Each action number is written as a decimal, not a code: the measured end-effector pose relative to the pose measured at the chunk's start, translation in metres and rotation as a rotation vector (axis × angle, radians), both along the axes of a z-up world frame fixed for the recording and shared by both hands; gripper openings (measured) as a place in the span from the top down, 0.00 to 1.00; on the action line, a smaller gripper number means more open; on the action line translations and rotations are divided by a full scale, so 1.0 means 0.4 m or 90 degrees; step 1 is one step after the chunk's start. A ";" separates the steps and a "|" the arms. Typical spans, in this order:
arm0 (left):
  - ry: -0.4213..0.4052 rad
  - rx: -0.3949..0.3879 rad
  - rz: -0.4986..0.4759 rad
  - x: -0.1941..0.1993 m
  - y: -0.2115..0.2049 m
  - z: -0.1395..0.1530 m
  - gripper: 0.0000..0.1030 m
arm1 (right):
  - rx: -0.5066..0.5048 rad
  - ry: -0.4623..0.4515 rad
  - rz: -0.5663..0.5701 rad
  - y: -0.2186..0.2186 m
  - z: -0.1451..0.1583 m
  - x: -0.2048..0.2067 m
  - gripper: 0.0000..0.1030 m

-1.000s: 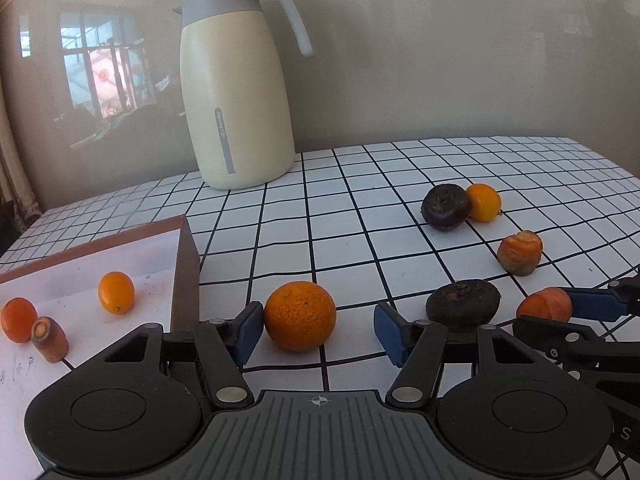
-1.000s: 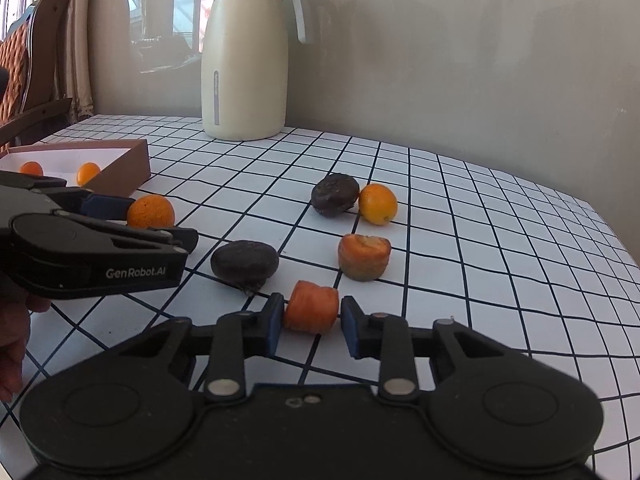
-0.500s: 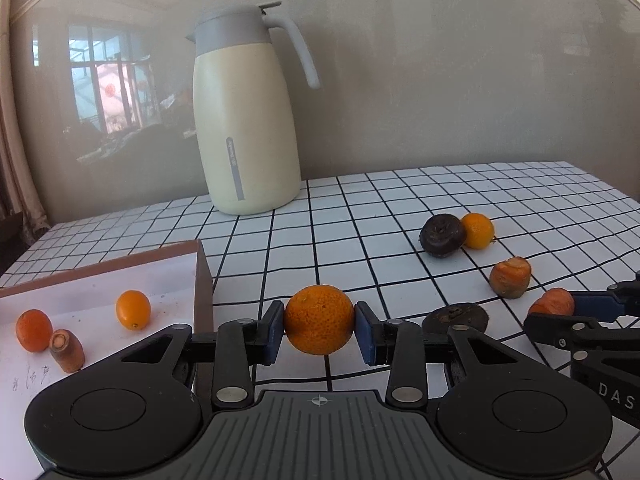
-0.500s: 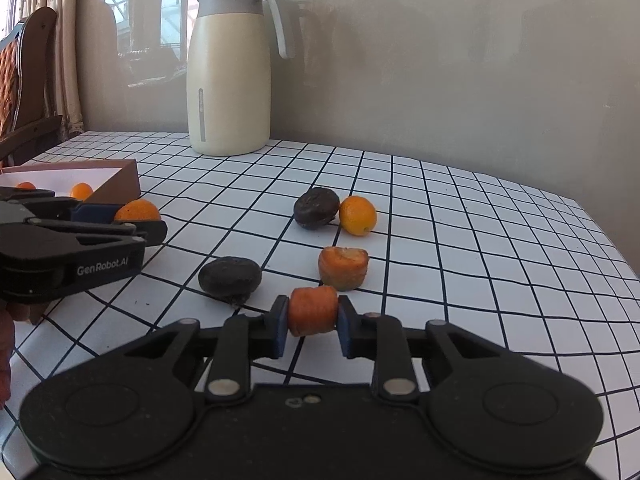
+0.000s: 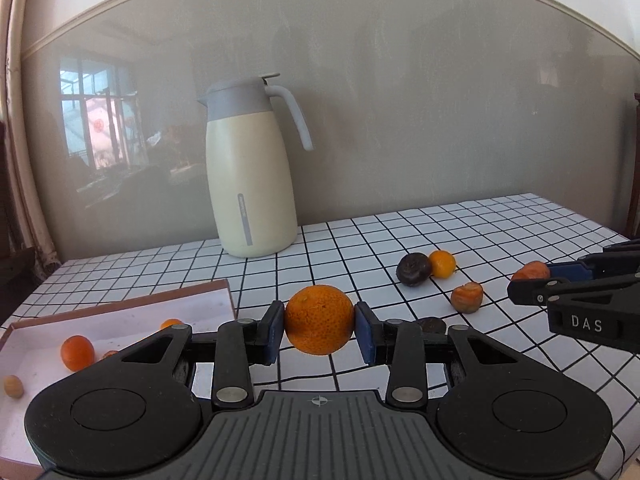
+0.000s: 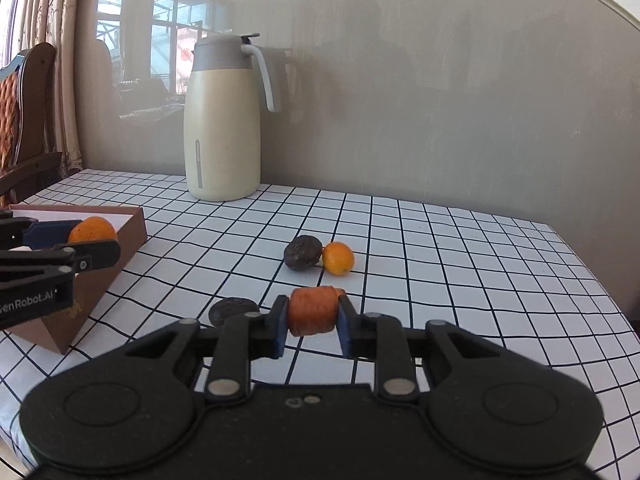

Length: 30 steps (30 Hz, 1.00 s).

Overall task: Organize fruits
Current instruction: 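Carry the orange and cut orange piece over the tray with both tools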

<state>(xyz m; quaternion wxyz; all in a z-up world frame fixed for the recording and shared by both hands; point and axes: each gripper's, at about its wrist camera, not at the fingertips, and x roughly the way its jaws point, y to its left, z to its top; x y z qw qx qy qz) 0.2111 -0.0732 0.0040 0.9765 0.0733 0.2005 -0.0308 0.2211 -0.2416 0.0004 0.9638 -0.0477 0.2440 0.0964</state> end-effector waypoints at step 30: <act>-0.059 0.012 0.156 -0.277 0.351 0.044 0.63 | 0.037 -0.095 0.186 0.271 0.088 -0.168 0.84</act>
